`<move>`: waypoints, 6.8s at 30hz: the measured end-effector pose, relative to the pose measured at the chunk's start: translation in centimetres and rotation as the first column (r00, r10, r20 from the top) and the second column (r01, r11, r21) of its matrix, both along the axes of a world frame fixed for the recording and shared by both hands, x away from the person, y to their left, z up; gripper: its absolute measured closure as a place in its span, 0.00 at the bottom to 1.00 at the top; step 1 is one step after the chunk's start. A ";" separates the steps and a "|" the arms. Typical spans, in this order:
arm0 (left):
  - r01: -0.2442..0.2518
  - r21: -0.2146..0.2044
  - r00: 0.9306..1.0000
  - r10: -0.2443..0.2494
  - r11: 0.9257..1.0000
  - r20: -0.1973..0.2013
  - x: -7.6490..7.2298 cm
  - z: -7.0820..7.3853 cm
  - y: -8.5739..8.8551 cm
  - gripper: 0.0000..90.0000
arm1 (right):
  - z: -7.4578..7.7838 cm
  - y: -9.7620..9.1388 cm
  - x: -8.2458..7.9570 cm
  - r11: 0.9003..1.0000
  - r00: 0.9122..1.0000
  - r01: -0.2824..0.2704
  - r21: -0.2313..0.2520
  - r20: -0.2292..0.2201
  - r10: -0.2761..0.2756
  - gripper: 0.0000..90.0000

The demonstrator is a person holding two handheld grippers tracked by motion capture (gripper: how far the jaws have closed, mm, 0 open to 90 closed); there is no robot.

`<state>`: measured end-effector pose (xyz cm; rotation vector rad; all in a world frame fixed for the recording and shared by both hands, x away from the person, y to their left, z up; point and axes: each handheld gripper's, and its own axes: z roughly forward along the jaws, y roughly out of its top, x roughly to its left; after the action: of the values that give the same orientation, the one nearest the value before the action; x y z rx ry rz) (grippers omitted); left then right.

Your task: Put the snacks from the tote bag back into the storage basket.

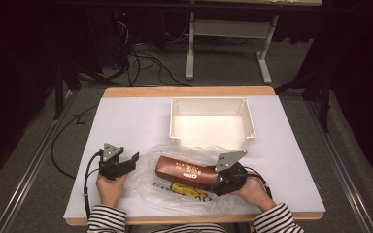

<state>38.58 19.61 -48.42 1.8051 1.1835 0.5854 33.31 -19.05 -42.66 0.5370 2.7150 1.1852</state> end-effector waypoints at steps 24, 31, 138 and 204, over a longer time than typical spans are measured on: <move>-0.018 0.012 1.000 0.018 1.000 -0.006 0.1 0.0 -0.1 0.36 | 2.0 -1.4 0.4 0.996 0.999 0.041 0.084 -0.012 -0.040 0.43; -0.018 0.009 1.000 0.018 1.000 -0.004 0.1 0.0 -0.1 0.36 | 2.8 -1.7 0.6 0.993 0.999 0.050 0.102 -0.008 -0.050 0.43; -0.011 0.010 1.000 0.011 1.000 -0.024 0.3 -0.1 -0.1 0.36 | 4.0 -5.6 9.9 0.911 0.916 0.402 0.088 -0.031 -0.401 0.43; -0.035 -0.001 0.999 0.035 0.999 -0.034 0.4 -0.1 0.1 0.36 | -0.8 -3.4 13.8 0.862 0.867 0.484 -0.150 -0.047 -0.496 0.39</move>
<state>38.94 19.71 -48.49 1.8027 1.2399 0.5758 47.16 -22.50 -43.46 1.1937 2.4636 0.8517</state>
